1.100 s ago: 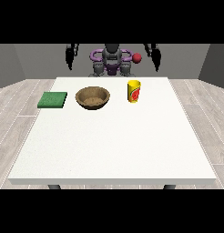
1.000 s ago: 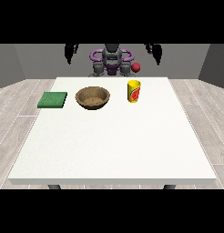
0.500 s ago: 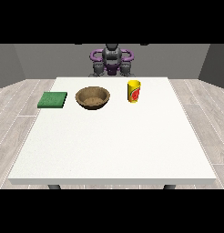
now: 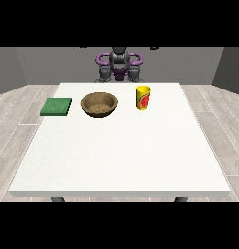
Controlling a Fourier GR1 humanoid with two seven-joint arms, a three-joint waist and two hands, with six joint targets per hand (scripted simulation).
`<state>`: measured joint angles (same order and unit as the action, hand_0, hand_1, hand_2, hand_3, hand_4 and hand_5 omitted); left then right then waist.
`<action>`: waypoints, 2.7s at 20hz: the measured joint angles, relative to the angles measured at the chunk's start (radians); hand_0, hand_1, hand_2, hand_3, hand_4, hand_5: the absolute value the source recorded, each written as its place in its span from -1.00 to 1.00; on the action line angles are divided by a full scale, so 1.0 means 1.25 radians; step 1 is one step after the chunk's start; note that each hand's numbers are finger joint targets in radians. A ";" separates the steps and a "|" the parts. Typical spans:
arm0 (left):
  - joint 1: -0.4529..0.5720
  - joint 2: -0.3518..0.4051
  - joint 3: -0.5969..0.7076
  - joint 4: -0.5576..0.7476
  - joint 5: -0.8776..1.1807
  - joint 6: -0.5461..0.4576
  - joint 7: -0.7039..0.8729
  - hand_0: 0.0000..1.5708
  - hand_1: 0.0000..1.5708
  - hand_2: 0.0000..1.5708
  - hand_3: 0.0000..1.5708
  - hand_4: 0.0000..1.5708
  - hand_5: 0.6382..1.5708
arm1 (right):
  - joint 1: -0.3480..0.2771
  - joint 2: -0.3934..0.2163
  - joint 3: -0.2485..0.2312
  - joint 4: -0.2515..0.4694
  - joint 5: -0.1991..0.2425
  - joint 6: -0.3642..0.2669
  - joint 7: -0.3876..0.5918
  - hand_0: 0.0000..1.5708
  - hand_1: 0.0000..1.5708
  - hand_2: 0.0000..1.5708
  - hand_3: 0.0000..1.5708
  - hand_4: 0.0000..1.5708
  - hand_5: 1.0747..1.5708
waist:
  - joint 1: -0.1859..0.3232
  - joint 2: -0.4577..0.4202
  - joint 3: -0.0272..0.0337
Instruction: Pick the cup and pour the ball into the bowl, then pick the bowl and place it on the pad
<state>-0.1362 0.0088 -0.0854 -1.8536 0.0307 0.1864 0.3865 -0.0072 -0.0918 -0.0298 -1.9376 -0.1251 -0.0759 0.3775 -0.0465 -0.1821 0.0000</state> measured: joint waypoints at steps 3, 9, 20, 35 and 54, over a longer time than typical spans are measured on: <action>-0.032 -0.003 -0.003 0.040 -0.023 0.017 -0.090 -1.00 -1.00 -1.00 -1.00 -0.30 0.90 | -0.021 0.014 0.003 0.021 0.001 0.011 -0.075 -1.00 -1.00 -1.00 -0.89 -0.09 0.90 | -0.013 0.095 0.0001; -0.035 0.018 0.039 0.139 -0.026 -0.019 -0.308 -1.00 -1.00 -1.00 -1.00 -0.33 0.83 | -0.051 0.005 -0.035 0.071 -0.023 0.053 -0.203 -1.00 -1.00 -1.00 -1.00 -0.12 0.92 | -0.018 0.246 -0.0001; -0.102 0.042 0.116 0.451 -0.014 -0.073 -0.554 -1.00 -1.00 -1.00 -1.00 -0.98 0.72 | -0.090 -0.044 -0.108 0.160 -0.078 0.128 -0.286 -1.00 -1.00 -1.00 -1.00 -0.15 0.96 | -0.044 0.310 -0.0004; -0.222 0.052 0.200 0.837 -0.001 -0.087 -0.786 0.17 0.17 0.68 0.76 0.58 0.93 | -0.107 -0.101 -0.174 0.266 -0.125 0.211 -0.337 -1.00 -1.00 -1.00 -1.00 -0.16 0.99 | -0.072 0.312 -0.0002; -0.345 0.052 0.049 0.952 -0.294 0.261 -0.636 0.72 0.72 1.00 1.00 0.81 0.93 | -0.132 -0.220 -0.275 0.383 -0.233 0.294 -0.236 -1.00 -1.00 -1.00 -0.69 -0.18 0.97 | -0.084 0.178 0.0031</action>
<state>-0.5670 0.0736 -0.0244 -0.6631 -0.3373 0.5128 -0.4085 -0.1717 -0.3665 -0.3740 -1.4584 -0.4165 0.2917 0.0822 -0.1518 0.0401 0.0038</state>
